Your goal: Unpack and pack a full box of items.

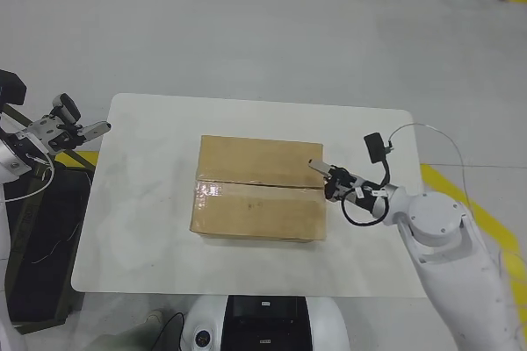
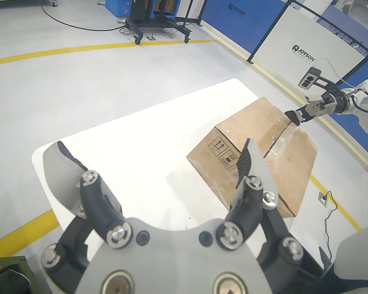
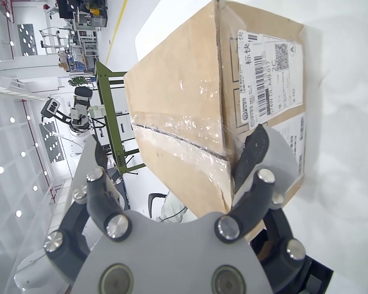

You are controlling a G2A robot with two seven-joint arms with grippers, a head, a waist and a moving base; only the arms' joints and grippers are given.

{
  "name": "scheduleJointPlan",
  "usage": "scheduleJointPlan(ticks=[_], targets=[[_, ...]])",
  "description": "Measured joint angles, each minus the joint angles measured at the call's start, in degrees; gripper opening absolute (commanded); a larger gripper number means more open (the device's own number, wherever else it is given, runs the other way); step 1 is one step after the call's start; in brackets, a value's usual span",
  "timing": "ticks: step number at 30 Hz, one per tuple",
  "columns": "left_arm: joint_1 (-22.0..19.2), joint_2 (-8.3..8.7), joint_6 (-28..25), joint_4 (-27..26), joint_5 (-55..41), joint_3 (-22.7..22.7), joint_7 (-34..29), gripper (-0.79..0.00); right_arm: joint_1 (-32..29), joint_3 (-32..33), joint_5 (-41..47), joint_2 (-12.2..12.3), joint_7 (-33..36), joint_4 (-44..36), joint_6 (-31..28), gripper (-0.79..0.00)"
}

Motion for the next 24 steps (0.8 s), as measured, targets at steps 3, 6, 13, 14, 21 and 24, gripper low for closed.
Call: scheduleJointPlan(ticks=[3, 6, 13, 14, 21, 24], targets=[[0.0, 0.0, 0.0, 0.0, 0.0, 0.0, 0.0, 0.0, 0.4, -0.4, 0.4, 0.0, 0.0, 0.6, -0.6, 0.0], [0.0, 0.0, 0.0, 0.0, 0.0, 0.0, 0.0, 0.0, 0.5, -0.2, 0.4, 0.1, -0.3, 0.9, -0.7, 0.0], [0.0, 0.0, 0.0, 0.0, 0.0, 0.0, 0.0, 0.0, -1.2, 2.9, -0.5, 0.7, -1.3, -0.4, 0.1, 0.0], [0.0, 0.0, 0.0, 0.0, 0.0, 0.0, 0.0, 0.0, -1.5, 3.4, -0.5, 0.8, -1.4, -0.7, 0.1, 0.0], [0.0, 0.0, 0.0, 0.0, 0.0, 0.0, 0.0, 0.0, -4.4, 7.4, -0.3, 1.2, -4.5, -3.2, -3.0, 0.0], [0.0, 0.0, 0.0, 0.0, 0.0, 0.0, 0.0, 0.0, -5.6, 9.2, -0.1, 1.4, -6.1, -4.4, -4.5, 0.0]])
